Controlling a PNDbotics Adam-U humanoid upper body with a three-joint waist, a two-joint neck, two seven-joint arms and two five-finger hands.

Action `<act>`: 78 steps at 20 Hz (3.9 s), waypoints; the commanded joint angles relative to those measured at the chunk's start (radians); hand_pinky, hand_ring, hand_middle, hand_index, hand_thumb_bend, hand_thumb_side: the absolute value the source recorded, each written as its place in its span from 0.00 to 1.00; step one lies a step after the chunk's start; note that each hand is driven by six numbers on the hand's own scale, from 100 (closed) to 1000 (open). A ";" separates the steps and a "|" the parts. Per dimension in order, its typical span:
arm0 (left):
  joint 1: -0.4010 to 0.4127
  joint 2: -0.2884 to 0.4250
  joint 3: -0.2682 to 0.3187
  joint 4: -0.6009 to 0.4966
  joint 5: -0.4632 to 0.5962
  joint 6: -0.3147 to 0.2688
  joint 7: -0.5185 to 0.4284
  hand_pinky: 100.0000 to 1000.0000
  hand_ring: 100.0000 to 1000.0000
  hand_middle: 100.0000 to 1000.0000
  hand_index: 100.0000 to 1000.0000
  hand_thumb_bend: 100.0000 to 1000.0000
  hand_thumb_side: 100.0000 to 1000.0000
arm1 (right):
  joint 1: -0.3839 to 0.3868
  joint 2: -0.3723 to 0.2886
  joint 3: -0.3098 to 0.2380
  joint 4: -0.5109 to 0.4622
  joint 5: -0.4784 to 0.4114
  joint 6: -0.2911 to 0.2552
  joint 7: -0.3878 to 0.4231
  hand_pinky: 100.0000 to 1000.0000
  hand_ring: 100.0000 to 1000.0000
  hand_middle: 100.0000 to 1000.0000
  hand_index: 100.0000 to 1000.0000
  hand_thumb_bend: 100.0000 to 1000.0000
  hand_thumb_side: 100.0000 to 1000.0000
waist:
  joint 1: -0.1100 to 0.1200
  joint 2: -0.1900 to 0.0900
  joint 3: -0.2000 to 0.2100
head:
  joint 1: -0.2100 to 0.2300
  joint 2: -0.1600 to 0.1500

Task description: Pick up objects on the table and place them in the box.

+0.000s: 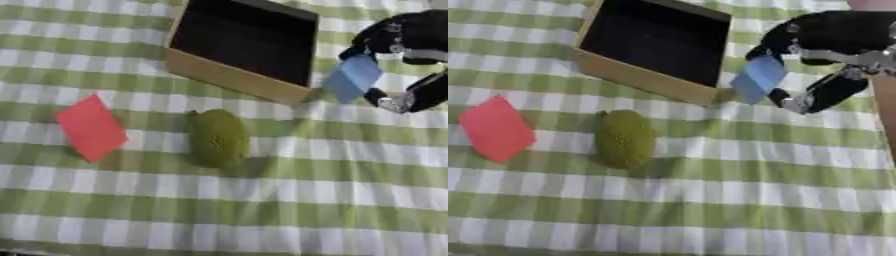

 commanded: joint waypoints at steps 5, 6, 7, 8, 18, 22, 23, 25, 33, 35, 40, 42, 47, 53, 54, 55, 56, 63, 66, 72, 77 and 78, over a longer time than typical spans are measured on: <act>-0.001 0.024 0.007 -0.017 0.006 0.005 -0.001 0.72 0.71 0.69 0.87 0.00 0.64 | -0.120 0.016 -0.018 0.013 -0.016 0.012 0.006 0.89 0.86 0.45 0.68 0.00 0.37 | -0.008 -0.040 -0.003 | -0.003 0.007; -0.001 0.024 0.006 -0.017 0.006 0.005 -0.002 0.72 0.71 0.69 0.87 0.00 0.64 | -0.143 0.028 -0.014 0.022 -0.015 0.009 0.007 0.89 0.86 0.44 0.68 0.00 0.36 | -0.009 -0.042 -0.003 | -0.004 0.006; -0.002 0.024 0.005 -0.017 0.007 0.005 -0.002 0.72 0.71 0.69 0.87 0.00 0.64 | -0.166 0.041 -0.008 0.037 -0.016 0.010 0.010 0.89 0.86 0.44 0.68 0.00 0.36 | -0.009 -0.044 -0.003 | -0.005 0.006; -0.002 0.023 0.004 -0.017 0.008 0.005 -0.004 0.72 0.71 0.69 0.87 0.00 0.64 | -0.189 0.055 -0.002 0.051 -0.015 0.009 0.013 0.89 0.87 0.45 0.69 0.00 0.36 | -0.008 -0.045 -0.002 | -0.006 0.005; -0.005 0.022 -0.001 -0.017 0.012 0.006 -0.011 0.72 0.71 0.69 0.87 0.00 0.64 | -0.331 0.178 0.069 0.244 0.042 -0.023 0.041 0.89 0.88 0.44 0.68 0.00 0.33 | -0.016 -0.043 0.012 | -0.020 0.002; -0.006 0.020 -0.002 -0.017 0.013 0.007 -0.013 0.72 0.71 0.69 0.87 0.00 0.65 | -0.354 0.210 0.085 0.284 0.052 -0.036 0.042 0.88 0.88 0.44 0.68 0.00 0.33 | -0.018 -0.041 0.016 | -0.024 0.000; -0.006 0.020 -0.002 -0.017 0.013 0.007 -0.014 0.72 0.71 0.69 0.87 0.00 0.65 | -0.357 0.217 0.091 0.295 0.055 -0.038 0.045 0.88 0.88 0.44 0.69 0.00 0.33 | -0.019 -0.040 0.017 | -0.025 -0.001; -0.007 0.019 -0.003 -0.017 0.013 0.007 -0.014 0.72 0.71 0.69 0.87 0.00 0.65 | -0.363 0.230 0.101 0.317 0.062 -0.043 0.049 0.88 0.89 0.45 0.69 0.00 0.33 | -0.020 -0.040 0.019 | -0.026 -0.003; -0.006 0.018 -0.003 -0.017 0.014 0.010 -0.013 0.72 0.71 0.69 0.87 0.00 0.65 | -0.382 0.265 0.126 0.371 0.093 -0.073 0.058 0.90 0.96 0.74 0.89 0.00 0.39 | -0.022 -0.038 0.024 | -0.030 -0.004; -0.007 0.018 -0.003 -0.017 0.014 0.011 -0.013 0.72 0.71 0.69 0.87 0.00 0.65 | -0.383 0.264 0.126 0.369 0.107 -0.084 0.071 0.94 1.00 0.82 0.94 0.04 0.43 | -0.022 -0.039 0.023 | -0.029 -0.003; -0.008 0.017 -0.004 -0.017 0.015 0.012 -0.015 0.72 0.71 0.69 0.87 0.00 0.65 | -0.385 0.264 0.126 0.364 0.149 -0.120 0.122 1.00 1.00 0.88 0.99 0.18 0.40 | -0.021 -0.040 0.022 | -0.032 0.000; -0.008 0.017 -0.004 -0.017 0.015 0.012 -0.015 0.72 0.71 0.69 0.87 0.00 0.65 | -0.386 0.264 0.126 0.361 0.161 -0.136 0.141 1.00 1.00 0.90 1.00 0.22 0.39 | -0.021 -0.040 0.022 | -0.033 0.001; -0.007 0.017 -0.004 -0.017 0.016 0.013 -0.016 0.72 0.71 0.69 0.88 0.00 0.65 | -0.391 0.266 0.117 0.355 0.172 -0.144 0.151 1.00 1.00 0.90 1.00 0.23 0.41 | -0.021 -0.044 0.020 | -0.032 0.004; -0.007 0.017 -0.004 -0.017 0.016 0.013 -0.017 0.72 0.71 0.69 0.87 0.00 0.64 | -0.385 0.260 0.097 0.321 0.148 -0.126 0.126 0.99 1.00 0.87 0.98 0.11 0.36 | -0.018 -0.050 0.017 | -0.023 0.008; -0.008 0.018 -0.004 -0.017 0.015 0.013 -0.017 0.72 0.71 0.69 0.87 0.00 0.64 | -0.379 0.254 0.080 0.298 0.133 -0.113 0.105 0.99 1.00 0.86 0.98 0.07 0.33 | -0.016 -0.052 0.015 | -0.018 0.010; -0.010 0.021 -0.003 -0.017 0.013 0.014 -0.017 0.72 0.71 0.69 0.87 0.00 0.63 | -0.369 0.244 0.059 0.263 0.114 -0.097 0.078 0.97 1.00 0.85 0.98 0.01 0.29 | -0.013 -0.053 0.013 | -0.012 0.011; -0.013 0.027 -0.002 -0.017 0.008 0.015 -0.017 0.72 0.71 0.69 0.87 0.00 0.63 | -0.355 0.232 0.033 0.222 0.094 -0.074 0.044 0.97 1.00 0.85 0.98 0.00 0.27 | -0.010 -0.055 0.010 | -0.004 0.013; -0.057 0.160 -0.001 -0.017 -0.094 0.041 -0.013 0.74 0.74 0.71 0.88 0.01 0.51 | -0.134 0.106 -0.163 -0.098 -0.072 0.158 -0.276 0.90 0.93 0.72 0.93 0.00 0.02 | 0.021 -0.071 -0.018 | 0.022 0.024; -0.073 0.240 -0.008 -0.017 -0.162 0.056 -0.032 0.76 0.76 0.73 0.89 0.07 0.47 | -0.021 0.077 -0.239 -0.180 -0.121 0.229 -0.439 0.89 0.92 0.67 0.90 0.00 0.00 | 0.038 -0.075 -0.032 | 0.022 0.028; -0.080 0.414 -0.012 -0.017 -0.291 0.059 -0.170 0.82 0.80 0.77 0.93 0.19 0.43 | 0.146 0.049 -0.342 -0.193 -0.118 0.219 -0.674 0.88 0.90 0.65 0.88 0.00 0.00 | 0.066 -0.083 -0.057 | 0.025 0.037; -0.103 0.532 -0.023 -0.015 -0.369 0.044 -0.394 0.87 0.83 0.81 0.95 0.27 0.44 | 0.218 0.056 -0.369 -0.193 -0.092 0.225 -0.763 0.88 0.89 0.64 0.87 0.00 0.00 | 0.082 -0.092 -0.063 | 0.022 0.044; -0.108 0.553 -0.026 -0.009 -0.383 0.032 -0.440 0.88 0.84 0.81 0.95 0.30 0.42 | 0.225 0.057 -0.371 -0.193 -0.090 0.228 -0.773 0.88 0.89 0.64 0.87 0.00 0.00 | 0.085 -0.093 -0.063 | 0.022 0.046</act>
